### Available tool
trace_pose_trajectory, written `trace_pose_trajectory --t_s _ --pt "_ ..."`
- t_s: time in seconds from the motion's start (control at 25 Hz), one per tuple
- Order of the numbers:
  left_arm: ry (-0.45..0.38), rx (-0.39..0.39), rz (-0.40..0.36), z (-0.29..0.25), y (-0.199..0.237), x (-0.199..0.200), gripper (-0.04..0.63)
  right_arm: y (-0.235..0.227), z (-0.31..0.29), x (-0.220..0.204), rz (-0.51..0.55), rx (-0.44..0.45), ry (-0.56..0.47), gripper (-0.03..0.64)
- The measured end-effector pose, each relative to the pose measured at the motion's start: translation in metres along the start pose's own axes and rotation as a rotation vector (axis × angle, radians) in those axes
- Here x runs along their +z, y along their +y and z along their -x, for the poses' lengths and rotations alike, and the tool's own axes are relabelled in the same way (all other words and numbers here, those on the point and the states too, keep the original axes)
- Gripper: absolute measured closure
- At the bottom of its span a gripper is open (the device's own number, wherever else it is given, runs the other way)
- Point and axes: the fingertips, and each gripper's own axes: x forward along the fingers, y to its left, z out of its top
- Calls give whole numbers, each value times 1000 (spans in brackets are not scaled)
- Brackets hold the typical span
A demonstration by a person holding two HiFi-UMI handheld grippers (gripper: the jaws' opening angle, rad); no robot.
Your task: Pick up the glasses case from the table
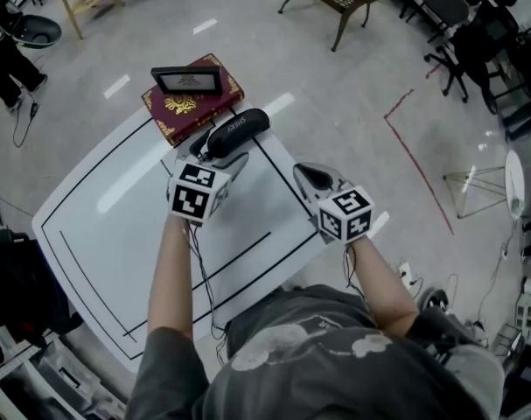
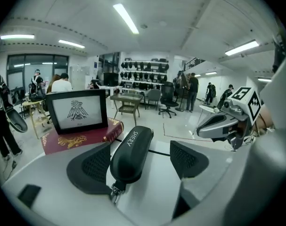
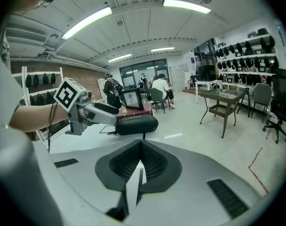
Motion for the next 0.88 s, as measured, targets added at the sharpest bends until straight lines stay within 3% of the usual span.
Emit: trace_pose_trajectory --t_s 0.48,0.88 --pt "247 -11 -106 -63 20 -35 204 -17 -6 -8 -24 -40 9 617" --pt "294 5 -73 -79 22 -51 218 -23 -5 -11 -30 -44 16 617"
